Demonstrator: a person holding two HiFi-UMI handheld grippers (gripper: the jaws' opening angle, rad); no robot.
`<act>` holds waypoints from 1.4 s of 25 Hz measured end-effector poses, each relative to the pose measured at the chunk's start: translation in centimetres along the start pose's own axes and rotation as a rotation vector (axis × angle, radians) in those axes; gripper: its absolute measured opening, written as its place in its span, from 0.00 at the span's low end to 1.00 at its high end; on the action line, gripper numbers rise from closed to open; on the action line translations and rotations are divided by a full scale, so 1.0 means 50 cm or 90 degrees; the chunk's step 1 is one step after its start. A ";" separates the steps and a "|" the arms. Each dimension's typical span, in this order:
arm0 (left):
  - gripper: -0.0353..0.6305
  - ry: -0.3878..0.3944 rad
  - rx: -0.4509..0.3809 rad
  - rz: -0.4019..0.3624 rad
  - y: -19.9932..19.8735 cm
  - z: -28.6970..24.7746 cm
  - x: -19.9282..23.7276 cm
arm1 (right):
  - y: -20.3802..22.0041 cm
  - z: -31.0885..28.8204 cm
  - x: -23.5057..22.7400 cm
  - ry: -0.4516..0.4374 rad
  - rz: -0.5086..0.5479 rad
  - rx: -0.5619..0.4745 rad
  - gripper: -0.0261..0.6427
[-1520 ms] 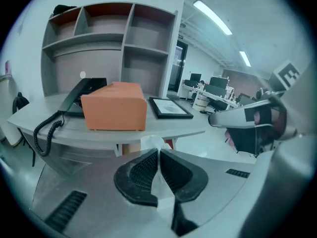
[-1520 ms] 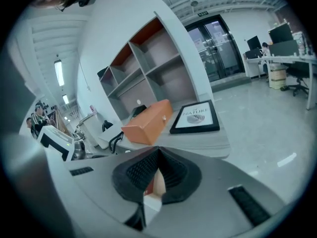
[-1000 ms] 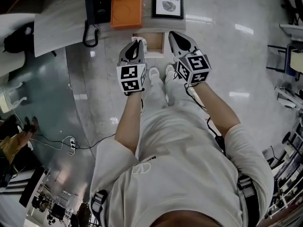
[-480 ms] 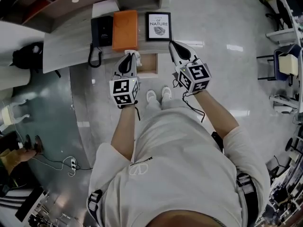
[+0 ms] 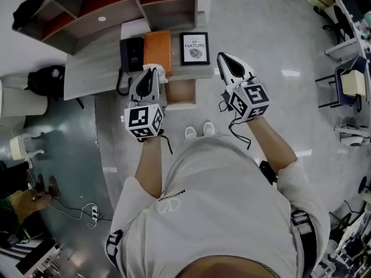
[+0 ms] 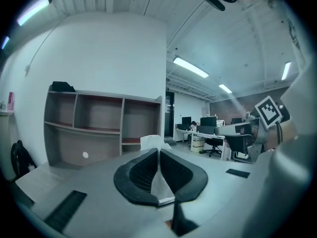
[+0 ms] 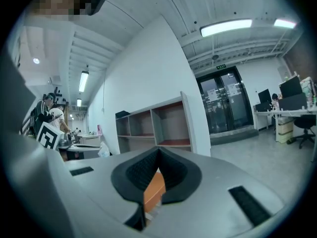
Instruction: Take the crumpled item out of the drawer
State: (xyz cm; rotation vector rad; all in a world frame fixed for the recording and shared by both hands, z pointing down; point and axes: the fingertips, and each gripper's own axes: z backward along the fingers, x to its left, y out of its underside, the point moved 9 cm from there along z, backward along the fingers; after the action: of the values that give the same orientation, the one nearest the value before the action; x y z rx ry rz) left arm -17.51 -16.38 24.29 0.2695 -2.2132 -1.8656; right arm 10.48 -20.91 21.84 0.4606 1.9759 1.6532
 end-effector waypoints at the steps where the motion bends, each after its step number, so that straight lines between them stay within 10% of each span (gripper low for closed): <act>1: 0.07 -0.001 -0.008 -0.002 -0.011 0.005 -0.002 | -0.012 0.008 -0.001 -0.001 0.002 -0.007 0.04; 16: 0.07 -0.028 -0.145 -0.046 -0.164 0.077 0.000 | -0.123 0.086 -0.031 0.010 -0.006 -0.083 0.04; 35: 0.07 -0.059 -0.181 -0.046 -0.175 0.105 0.018 | -0.161 0.130 -0.062 0.046 0.003 -0.097 0.04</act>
State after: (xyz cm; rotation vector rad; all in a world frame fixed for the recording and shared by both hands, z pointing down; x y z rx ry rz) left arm -20.00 -13.19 14.89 0.2159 -1.9823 -2.2414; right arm 17.35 -19.05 13.72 0.3540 1.8818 1.8318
